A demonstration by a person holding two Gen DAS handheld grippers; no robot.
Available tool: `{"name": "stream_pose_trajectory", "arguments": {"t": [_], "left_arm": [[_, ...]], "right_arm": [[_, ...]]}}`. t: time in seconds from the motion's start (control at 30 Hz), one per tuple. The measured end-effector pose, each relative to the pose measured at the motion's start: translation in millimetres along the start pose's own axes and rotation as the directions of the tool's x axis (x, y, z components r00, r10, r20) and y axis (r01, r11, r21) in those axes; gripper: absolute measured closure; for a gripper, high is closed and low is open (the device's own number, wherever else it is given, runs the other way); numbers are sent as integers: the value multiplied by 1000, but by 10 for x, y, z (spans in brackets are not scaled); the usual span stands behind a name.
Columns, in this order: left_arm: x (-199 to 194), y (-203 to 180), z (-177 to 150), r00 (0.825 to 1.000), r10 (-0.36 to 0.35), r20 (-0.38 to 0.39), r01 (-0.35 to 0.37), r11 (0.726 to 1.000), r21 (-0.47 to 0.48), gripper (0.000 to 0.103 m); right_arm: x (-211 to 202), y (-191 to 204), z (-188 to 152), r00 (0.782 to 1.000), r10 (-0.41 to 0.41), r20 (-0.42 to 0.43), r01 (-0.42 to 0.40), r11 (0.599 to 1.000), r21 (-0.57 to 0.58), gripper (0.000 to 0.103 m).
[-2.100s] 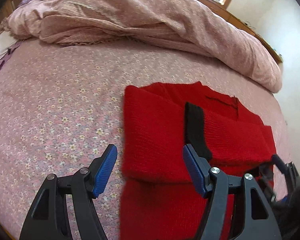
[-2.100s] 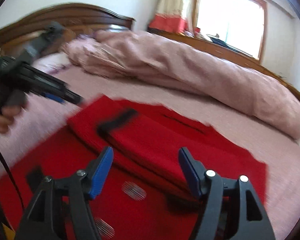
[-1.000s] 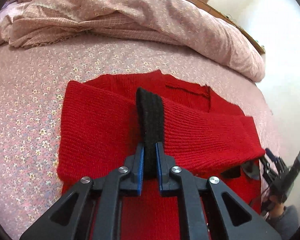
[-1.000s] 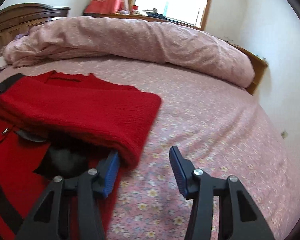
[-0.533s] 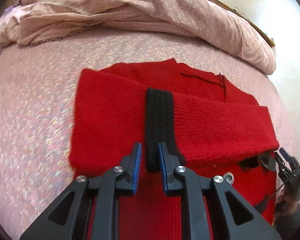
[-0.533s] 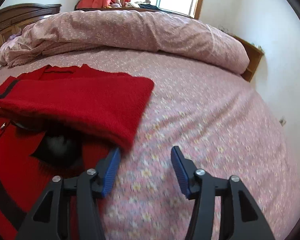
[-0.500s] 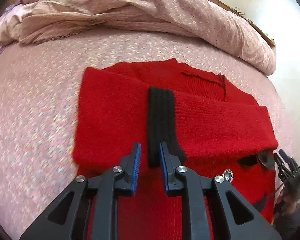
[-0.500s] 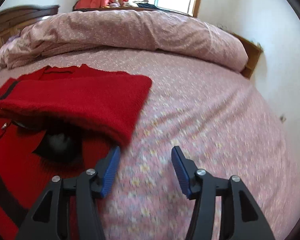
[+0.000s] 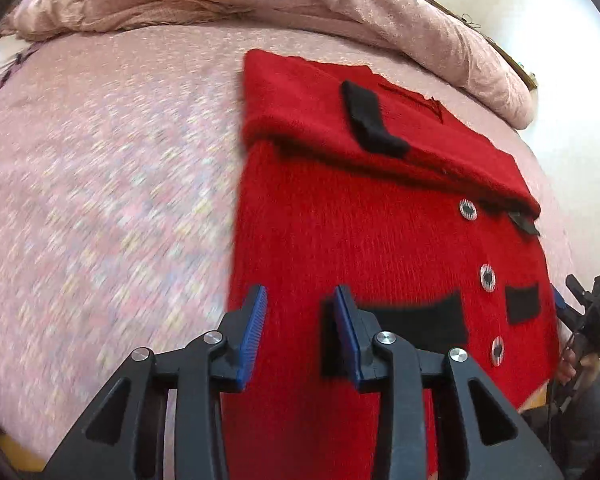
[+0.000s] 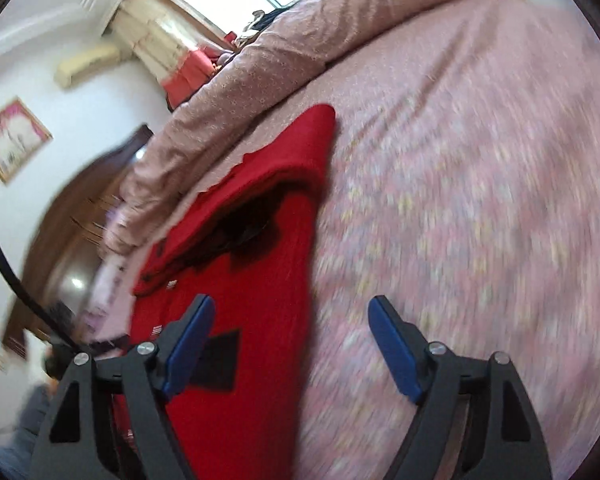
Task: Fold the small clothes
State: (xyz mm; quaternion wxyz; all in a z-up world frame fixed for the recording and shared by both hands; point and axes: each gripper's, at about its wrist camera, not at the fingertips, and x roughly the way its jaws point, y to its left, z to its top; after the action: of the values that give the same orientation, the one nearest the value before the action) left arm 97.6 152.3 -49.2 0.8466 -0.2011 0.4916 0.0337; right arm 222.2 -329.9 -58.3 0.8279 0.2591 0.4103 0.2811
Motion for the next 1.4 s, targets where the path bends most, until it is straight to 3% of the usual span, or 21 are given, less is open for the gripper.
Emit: {"name": "stream_pose_trajectory", "arguments": {"t": [0.1,0.2,0.33,0.5,0.6,0.67,0.77,0.83,1.07,1.3,1.37,1.4], "left_arm": [[-143,132,-206,999,-39,-17,38,997,-73,74],[-205,258,-410,994,-102,-39,94,980,-173,72],[-319,316,-659,987,-155,-31,143,960,-239,72],[-467,403,-874,986,-166,5,159,936,-316,72],[-485,434,-878,993,-115,4,110,938,-330,72],[-465,455,-894,999,-37,-21,28,942,-335,72],[-459,479,-906,999,-43,-14,35,936,-350,70],[-446,446,-897,998,-53,-16,45,945,-324,58],[-350,192,-894,991,-127,-46,112,962,-248,42],[-312,186,-932,983,-183,-27,167,938,-304,40],[-358,287,-955,982,-190,-17,174,928,-331,46],[-370,316,-962,983,-182,-15,166,925,-342,57]], "right_arm": [[-43,76,-176,998,47,-46,-46,999,17,20],[-22,210,-350,995,40,-88,-41,999,-7,20],[18,342,-490,993,23,-118,-26,999,-23,20],[-35,329,-582,992,46,-115,-41,998,45,20],[-74,345,-644,993,44,-114,-36,997,73,20],[-103,335,-688,993,39,-115,-27,995,100,20],[-154,306,-750,994,50,-102,-32,986,165,20],[-201,265,-823,993,72,-98,-49,975,219,20],[-304,126,-1005,985,158,-62,-126,923,363,21],[-337,74,-1037,988,143,-57,-111,921,374,32],[-337,81,-1039,990,123,-64,-91,924,370,40],[-347,80,-1047,992,108,-66,-77,927,368,49]]}}
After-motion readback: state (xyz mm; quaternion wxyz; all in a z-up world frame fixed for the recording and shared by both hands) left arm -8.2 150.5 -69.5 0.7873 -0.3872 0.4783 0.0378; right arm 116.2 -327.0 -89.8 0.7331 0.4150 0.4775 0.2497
